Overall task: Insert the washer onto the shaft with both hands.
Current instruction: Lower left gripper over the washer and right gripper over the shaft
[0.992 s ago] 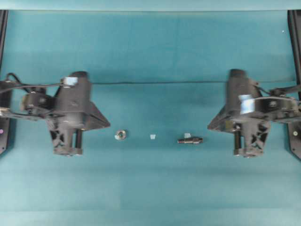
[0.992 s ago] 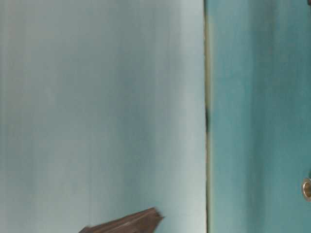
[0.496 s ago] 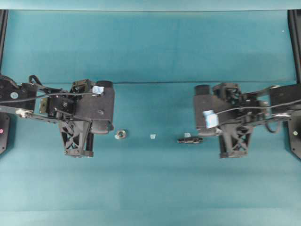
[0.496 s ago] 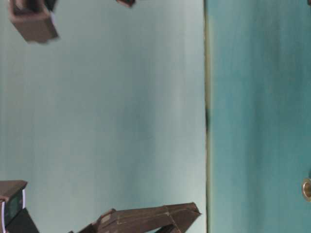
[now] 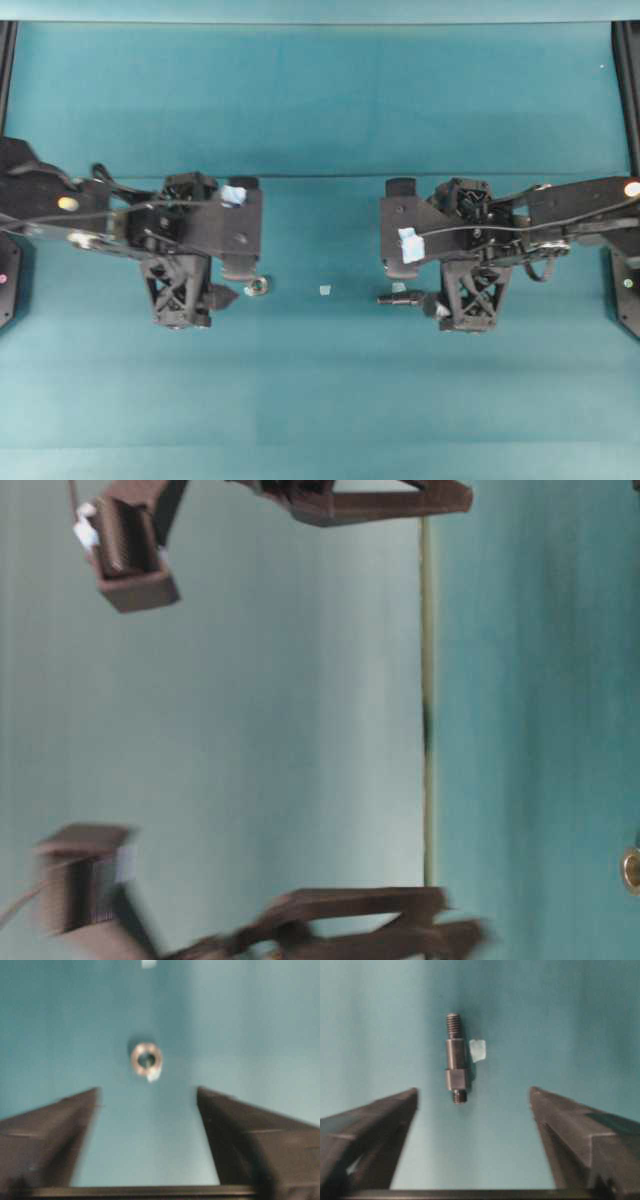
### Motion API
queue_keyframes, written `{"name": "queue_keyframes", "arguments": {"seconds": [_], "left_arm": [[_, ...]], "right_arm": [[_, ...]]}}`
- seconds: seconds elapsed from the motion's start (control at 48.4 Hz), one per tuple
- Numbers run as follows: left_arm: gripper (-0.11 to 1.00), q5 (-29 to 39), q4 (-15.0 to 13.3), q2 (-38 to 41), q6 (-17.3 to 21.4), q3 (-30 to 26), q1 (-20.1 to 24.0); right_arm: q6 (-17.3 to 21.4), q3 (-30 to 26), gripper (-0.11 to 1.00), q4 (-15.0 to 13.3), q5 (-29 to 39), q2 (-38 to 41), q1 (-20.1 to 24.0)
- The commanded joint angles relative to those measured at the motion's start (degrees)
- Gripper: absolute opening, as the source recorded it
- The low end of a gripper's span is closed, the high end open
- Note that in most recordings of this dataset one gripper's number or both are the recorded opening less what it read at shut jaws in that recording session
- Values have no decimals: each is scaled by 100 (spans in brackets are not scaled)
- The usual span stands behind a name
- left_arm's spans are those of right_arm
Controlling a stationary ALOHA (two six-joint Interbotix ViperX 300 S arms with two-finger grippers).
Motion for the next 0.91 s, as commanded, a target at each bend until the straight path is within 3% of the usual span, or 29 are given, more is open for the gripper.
{"name": "queue_keyframes", "arguments": {"seconds": [0.0,0.083,0.31,0.889], "left_arm": [[91,-158,9,158,9,-35,9],[86,-387,9,325,9,-26,9],[87,-598,9,624,-9,-44,18],[86,-967,9,1169,-97,-79,18]], "right_arm": [[176,18,82,-9,-62,70,-9],[308,62,94,-9,-185,158,-9],[413,167,92,0,-598,281,-9],[422,220,90,35,-905,773,9]]}}
